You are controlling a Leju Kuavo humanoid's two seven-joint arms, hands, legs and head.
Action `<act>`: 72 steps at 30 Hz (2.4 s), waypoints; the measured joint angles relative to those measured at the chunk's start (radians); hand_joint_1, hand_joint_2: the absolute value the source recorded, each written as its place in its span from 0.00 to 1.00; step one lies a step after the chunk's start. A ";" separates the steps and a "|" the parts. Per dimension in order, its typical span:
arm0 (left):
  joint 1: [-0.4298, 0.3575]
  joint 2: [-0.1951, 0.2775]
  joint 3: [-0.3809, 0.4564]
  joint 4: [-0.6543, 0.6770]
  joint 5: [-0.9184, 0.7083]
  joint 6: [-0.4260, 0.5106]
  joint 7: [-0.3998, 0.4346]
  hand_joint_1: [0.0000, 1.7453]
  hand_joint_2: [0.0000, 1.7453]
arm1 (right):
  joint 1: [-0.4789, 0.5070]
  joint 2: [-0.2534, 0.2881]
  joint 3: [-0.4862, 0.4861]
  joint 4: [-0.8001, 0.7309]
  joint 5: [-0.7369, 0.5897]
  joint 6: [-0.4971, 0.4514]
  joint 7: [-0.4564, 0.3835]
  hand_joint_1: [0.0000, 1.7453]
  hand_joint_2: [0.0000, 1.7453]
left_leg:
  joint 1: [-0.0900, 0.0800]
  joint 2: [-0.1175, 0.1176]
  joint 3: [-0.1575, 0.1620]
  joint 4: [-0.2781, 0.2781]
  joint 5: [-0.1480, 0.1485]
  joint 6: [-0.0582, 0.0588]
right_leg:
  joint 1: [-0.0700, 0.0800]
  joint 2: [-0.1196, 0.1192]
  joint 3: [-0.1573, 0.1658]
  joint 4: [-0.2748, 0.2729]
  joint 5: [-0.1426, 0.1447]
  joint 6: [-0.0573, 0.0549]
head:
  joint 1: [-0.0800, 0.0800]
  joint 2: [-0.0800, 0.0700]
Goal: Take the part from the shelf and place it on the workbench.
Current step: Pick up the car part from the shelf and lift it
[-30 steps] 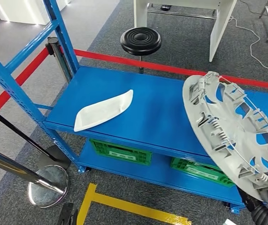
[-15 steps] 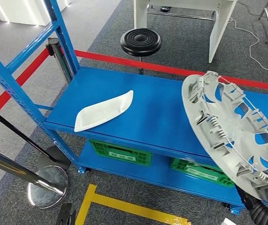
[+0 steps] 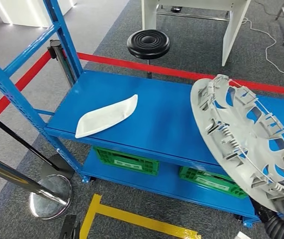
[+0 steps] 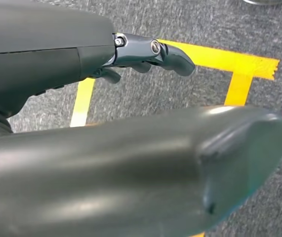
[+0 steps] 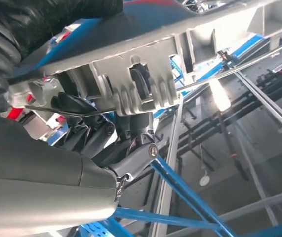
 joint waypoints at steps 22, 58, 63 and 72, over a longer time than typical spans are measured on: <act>0.000 -0.003 -0.002 0.002 0.019 -0.001 -0.012 0.00 0.00 | 0.001 0.000 0.001 0.001 0.002 0.000 0.000 1.00 1.00 | -0.005 0.007 -0.006 -0.011 0.015 0.041 | 0.012 -0.006 -0.123 0.253 -0.123 0.015 | 0.000 0.000; -0.001 0.001 -0.024 0.007 0.042 -0.007 -0.031 0.00 0.00 | 0.003 -0.030 0.035 0.029 -0.048 -0.001 0.020 1.00 1.00 | -0.013 0.017 -0.002 -0.017 0.015 0.040 | 0.007 -0.007 -0.105 0.211 -0.082 0.019 | 0.002 0.000; -0.001 0.001 -0.025 0.008 0.061 -0.008 -0.020 0.00 0.00 | 0.001 -0.031 0.035 0.033 -0.042 -0.001 0.016 1.00 1.00 | -0.012 0.015 -0.006 0.000 0.007 0.011 | 0.007 -0.006 0.004 -0.002 -0.007 0.007 | 0.003 0.000; 0.000 -0.002 -0.025 0.008 0.079 -0.018 -0.010 0.00 0.00 | 0.000 -0.031 0.034 0.039 -0.033 -0.001 0.015 1.00 1.00 | -0.007 0.012 -0.138 0.299 -0.128 -0.012 | 0.014 -0.005 0.005 -0.006 -0.002 -0.042 | -0.003 0.000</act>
